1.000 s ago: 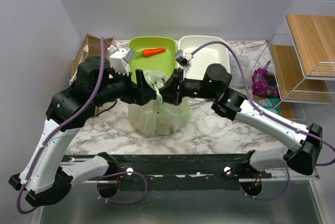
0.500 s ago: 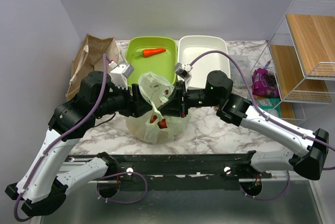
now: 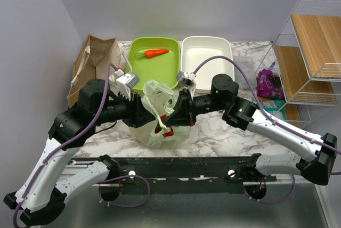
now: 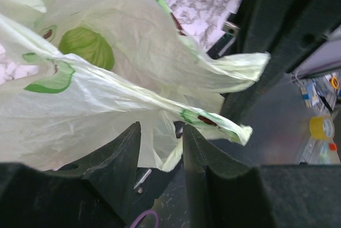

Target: Place the food into the grocery bag and tie it

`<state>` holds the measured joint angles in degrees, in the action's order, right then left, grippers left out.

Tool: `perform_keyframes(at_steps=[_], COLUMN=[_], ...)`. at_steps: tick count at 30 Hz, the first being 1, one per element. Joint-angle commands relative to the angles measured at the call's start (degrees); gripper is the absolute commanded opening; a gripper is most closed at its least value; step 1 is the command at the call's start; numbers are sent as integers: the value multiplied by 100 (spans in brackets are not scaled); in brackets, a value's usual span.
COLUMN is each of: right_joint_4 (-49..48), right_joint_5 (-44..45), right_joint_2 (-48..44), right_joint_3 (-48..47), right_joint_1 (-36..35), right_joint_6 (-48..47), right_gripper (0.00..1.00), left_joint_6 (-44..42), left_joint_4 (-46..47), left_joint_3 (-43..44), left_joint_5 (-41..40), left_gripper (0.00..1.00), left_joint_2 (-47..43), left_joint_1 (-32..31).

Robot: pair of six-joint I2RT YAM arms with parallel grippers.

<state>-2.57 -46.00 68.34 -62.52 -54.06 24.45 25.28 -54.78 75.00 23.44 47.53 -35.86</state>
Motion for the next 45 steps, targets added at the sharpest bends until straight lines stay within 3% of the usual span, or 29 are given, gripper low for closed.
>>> perform_keyframes(at_steps=[1, 8, 18, 27, 38, 45], right_joint_4=[87, 46, 234, 920, 750, 671], right_joint_5=[-447, -436, -519, -441, -840, -1338], right_joint_2=[203, 204, -25, -573, -284, -142], right_joint_3=[38, 65, 208, 317, 351, 293], right_joint_1=[-40, -35, -35, -28, -26, -27], right_joint_6=[164, 166, 203, -528, -163, -40], right_gripper=[1, 1, 1, 0, 1, 1], left_joint_6=[-523, -228, 490, 225, -161, -401], left_joint_4=[249, 750, 2735, 3306, 3700, 3710], left_joint_3=[-271, -1035, -2202, -2382, -2523, -2597], left_joint_5=[1053, 1752, 1301, 1232, 1381, 1037], left_gripper=[39, 47, 64, 63, 63, 63], left_joint_2=[-378, -591, -1046, -941, -853, -898], left_joint_1=[8, -16, -323, -473, -672, -795])
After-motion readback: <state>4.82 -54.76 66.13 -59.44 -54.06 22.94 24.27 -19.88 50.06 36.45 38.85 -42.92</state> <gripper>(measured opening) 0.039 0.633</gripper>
